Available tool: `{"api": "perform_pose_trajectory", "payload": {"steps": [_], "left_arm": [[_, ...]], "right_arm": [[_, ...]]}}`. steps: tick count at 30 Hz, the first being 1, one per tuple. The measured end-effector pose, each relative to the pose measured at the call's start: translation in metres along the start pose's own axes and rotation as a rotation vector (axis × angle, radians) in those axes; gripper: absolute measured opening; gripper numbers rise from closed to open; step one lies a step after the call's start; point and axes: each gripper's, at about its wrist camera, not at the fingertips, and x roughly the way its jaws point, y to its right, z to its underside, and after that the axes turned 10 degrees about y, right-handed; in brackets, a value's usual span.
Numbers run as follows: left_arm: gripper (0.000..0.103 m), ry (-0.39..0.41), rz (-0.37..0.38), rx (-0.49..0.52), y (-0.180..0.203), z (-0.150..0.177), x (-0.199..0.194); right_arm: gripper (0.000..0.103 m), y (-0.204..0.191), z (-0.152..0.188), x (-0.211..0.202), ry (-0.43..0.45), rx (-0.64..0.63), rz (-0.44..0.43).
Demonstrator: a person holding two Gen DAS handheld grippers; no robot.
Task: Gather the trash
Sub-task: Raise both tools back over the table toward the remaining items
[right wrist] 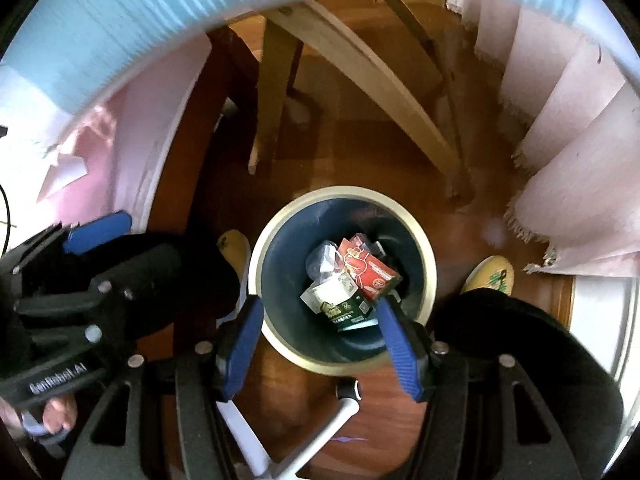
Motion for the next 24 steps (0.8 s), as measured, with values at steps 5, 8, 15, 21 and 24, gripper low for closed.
{"api": "perform_pose_trajectory", "payload": {"steps": [5, 8, 15, 21, 24], "left_arm": [[0.075, 0.062, 0.057, -0.027, -0.007, -0.004, -0.037], [0.076, 0.104, 0.055, -0.052, -0.016, -0.003, -0.053], [0.085, 0.194, 0.019, -0.089, -0.042, -0.007, -0.094], [0.085, 0.232, -0.028, -0.031, -0.044, -0.026, -0.137], [0.085, 0.28, -0.021, -0.04, -0.046, -0.045, -0.165]], "right_arm": [[0.06, -0.003, -0.005, -0.039, 0.034, -0.087, 0.016], [0.06, -0.001, -0.007, -0.056, 0.054, -0.078, 0.011], [0.06, -0.012, -0.009, -0.085, 0.093, -0.084, -0.008], [0.06, -0.037, -0.01, -0.098, 0.094, -0.172, 0.001], [0.06, -0.047, -0.02, -0.121, 0.144, -0.202, -0.027]]}}
